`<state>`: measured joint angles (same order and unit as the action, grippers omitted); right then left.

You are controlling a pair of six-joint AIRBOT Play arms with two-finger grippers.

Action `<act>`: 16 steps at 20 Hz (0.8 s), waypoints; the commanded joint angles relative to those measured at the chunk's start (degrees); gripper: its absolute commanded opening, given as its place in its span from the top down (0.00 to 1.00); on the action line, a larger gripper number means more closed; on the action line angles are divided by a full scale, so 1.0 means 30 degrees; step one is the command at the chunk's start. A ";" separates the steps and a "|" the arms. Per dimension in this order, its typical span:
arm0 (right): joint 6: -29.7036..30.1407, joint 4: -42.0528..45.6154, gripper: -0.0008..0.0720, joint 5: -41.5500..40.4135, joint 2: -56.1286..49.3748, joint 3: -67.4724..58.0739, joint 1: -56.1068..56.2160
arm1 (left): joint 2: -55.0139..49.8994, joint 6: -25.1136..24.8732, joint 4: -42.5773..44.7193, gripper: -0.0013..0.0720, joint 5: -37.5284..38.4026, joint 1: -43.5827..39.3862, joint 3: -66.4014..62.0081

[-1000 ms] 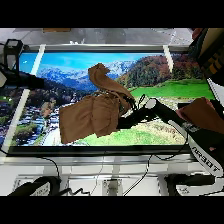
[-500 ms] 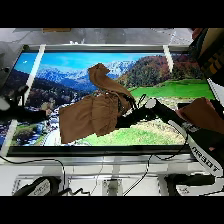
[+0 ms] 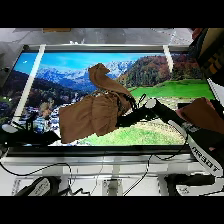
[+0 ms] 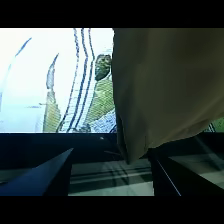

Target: Fold the clothes and pants, and hang the long-sleeved shirts on hangers.

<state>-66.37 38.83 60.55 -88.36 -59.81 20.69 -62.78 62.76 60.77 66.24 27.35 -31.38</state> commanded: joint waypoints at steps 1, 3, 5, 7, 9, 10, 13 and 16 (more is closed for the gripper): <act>0.0000 -0.0015 0.95 -0.0080 -0.0007 -0.0022 0.0022 | 0.0022 -0.0226 -0.0364 0.30 -0.0437 -0.0015 0.1304; 0.0000 -0.0007 0.95 -0.0138 -0.0007 -0.0022 0.0022 | 0.0015 -0.0226 -0.0430 0.30 -0.0998 -0.0627 0.1807; 0.0000 -0.0007 0.95 -0.0146 -0.0007 -0.0022 0.0022 | -0.0051 -0.0226 -0.0576 0.30 -0.2033 -0.1647 0.2171; -0.0007 -0.0007 0.95 -0.0146 -0.0007 -0.0022 0.0022 | -0.0539 -0.0226 -0.0729 0.30 -0.2834 -0.2645 0.2244; -0.0007 -0.0007 0.95 -0.0117 -0.0007 -0.0022 0.0022 | -0.1188 -0.0219 -0.1472 0.30 -0.3869 -0.3264 0.2237; 0.0000 -0.0007 0.95 -0.0073 -0.0007 -0.0022 0.0022 | -0.1457 -0.0211 -0.1902 0.36 -0.4590 -0.3388 0.2237; -0.0007 -0.0007 0.95 -0.0029 0.0000 -0.0022 0.0022 | -0.1625 -0.0204 -0.2448 0.61 -0.6419 -0.3373 0.2229; 0.0000 -0.0007 0.95 -0.0073 0.0007 -0.0022 0.0022 | -0.1625 -0.0211 -0.2499 0.85 -0.6666 -0.3373 0.2222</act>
<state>-66.37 38.83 60.31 -88.36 -59.81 20.69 -67.33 62.15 51.92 53.74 17.54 -24.69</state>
